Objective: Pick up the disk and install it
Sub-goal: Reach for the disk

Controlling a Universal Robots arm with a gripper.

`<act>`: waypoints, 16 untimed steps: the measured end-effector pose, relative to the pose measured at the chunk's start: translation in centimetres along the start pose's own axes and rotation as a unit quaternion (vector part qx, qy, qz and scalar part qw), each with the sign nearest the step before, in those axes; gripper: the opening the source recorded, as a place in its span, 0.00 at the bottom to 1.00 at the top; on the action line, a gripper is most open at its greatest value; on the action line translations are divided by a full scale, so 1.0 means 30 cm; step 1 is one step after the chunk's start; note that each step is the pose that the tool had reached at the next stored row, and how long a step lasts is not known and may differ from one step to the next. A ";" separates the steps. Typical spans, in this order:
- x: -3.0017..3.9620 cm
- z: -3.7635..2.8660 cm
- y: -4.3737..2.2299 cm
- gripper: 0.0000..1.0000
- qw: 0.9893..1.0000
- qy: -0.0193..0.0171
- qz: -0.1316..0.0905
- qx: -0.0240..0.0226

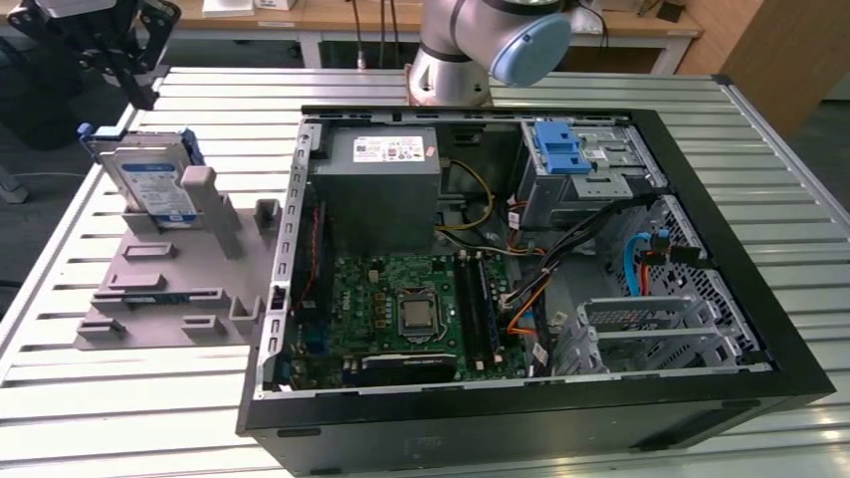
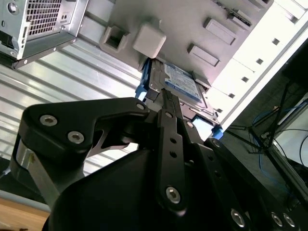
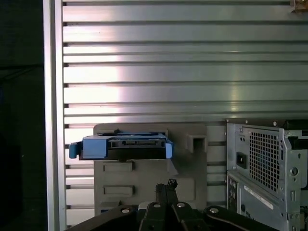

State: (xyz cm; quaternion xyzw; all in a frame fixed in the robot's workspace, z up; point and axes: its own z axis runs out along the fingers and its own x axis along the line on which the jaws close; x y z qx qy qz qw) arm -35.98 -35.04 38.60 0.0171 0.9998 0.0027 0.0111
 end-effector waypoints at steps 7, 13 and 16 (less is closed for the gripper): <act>0.054 0.010 -0.002 0.11 1.000 0.000 -0.013 0.000; 0.100 0.020 0.001 0.11 1.000 0.000 -0.021 -0.001; 0.127 0.025 0.007 0.11 1.000 0.000 -0.017 0.000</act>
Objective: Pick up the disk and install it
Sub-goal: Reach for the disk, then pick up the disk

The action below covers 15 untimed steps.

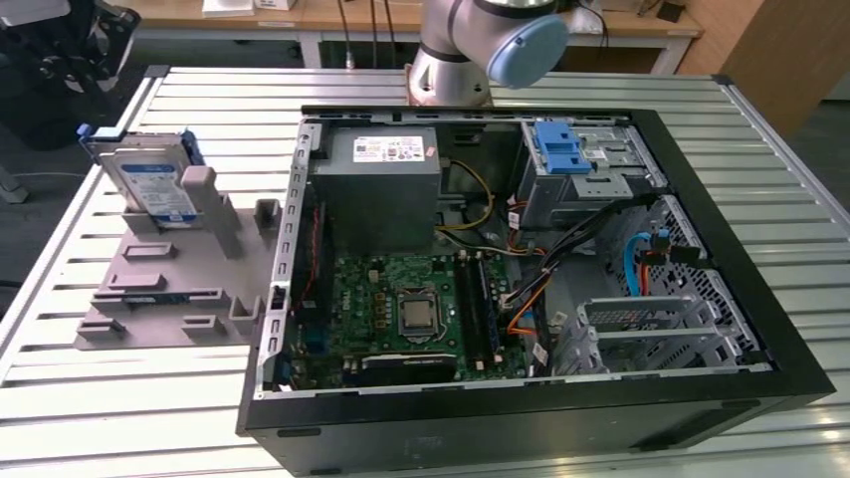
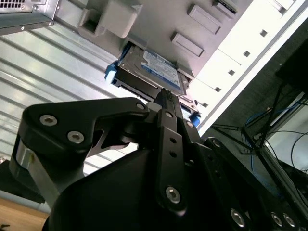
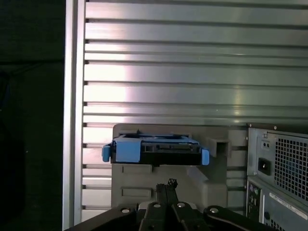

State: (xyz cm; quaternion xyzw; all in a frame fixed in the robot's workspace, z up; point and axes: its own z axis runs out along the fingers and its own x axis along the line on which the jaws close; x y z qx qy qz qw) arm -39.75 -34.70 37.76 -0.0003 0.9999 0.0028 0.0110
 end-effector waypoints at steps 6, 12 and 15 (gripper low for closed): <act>0.056 0.006 0.011 0.11 1.000 0.000 0.009 0.000; 0.078 0.008 0.016 0.11 1.000 0.000 0.012 0.000; 0.079 0.008 0.016 0.11 1.000 0.000 0.012 0.000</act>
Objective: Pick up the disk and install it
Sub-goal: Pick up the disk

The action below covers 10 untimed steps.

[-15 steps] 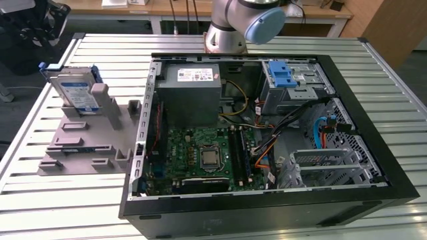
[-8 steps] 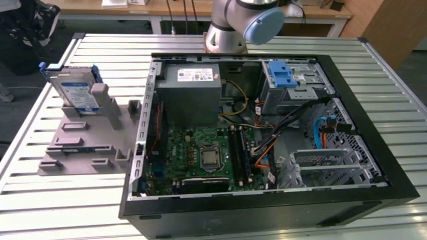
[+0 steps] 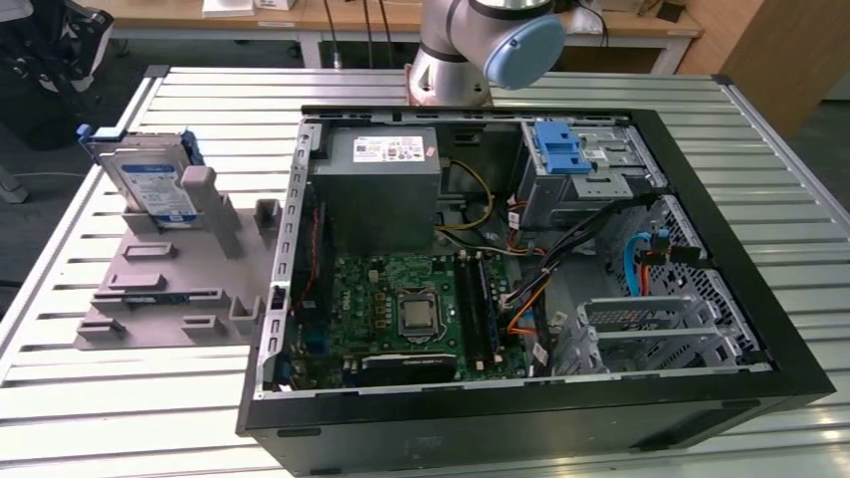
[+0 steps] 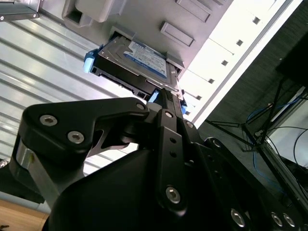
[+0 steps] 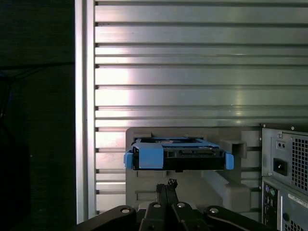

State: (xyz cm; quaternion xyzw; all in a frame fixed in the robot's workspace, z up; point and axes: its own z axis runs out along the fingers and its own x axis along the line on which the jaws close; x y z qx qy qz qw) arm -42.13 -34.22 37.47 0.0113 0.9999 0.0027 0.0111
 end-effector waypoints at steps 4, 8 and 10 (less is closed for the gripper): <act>0.000 0.000 0.000 0.11 1.000 0.000 0.000 0.000; 0.000 0.000 0.000 0.11 1.000 0.000 0.000 0.000; 0.000 0.000 0.000 0.11 1.000 0.000 -0.004 0.000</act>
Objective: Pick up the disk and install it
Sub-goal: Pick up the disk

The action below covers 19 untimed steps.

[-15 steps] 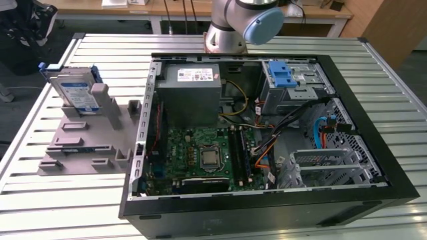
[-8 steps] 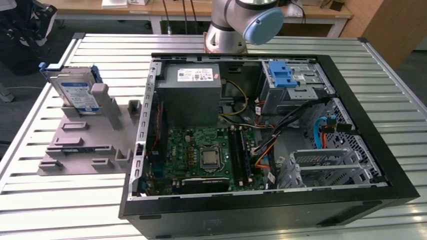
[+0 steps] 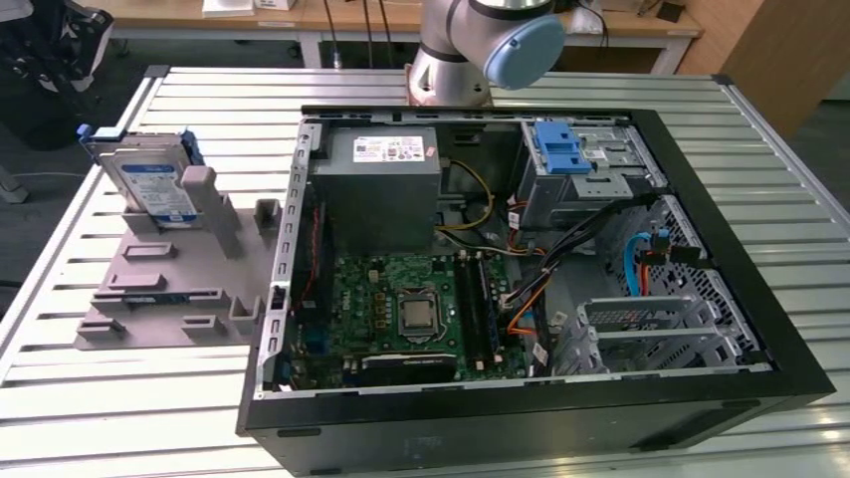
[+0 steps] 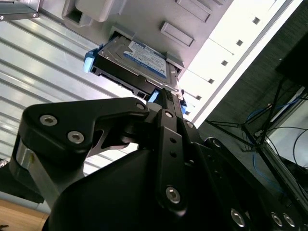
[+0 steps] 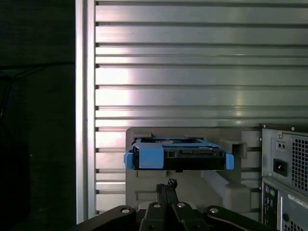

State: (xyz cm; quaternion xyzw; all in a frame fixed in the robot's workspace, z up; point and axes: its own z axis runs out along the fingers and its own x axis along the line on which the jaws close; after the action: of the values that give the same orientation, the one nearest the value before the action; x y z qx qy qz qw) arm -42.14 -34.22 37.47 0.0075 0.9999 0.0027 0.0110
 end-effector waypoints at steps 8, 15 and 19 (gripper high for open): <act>0.000 0.000 0.000 0.11 0.999 0.000 -0.040 -0.001; 0.000 0.000 0.000 0.11 0.997 0.000 -0.078 -0.002; 0.000 0.001 0.000 0.11 0.993 0.001 -0.114 -0.003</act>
State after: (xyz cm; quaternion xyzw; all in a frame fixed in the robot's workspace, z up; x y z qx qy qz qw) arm -42.14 -34.22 37.45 -0.1065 0.9942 0.0039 0.0106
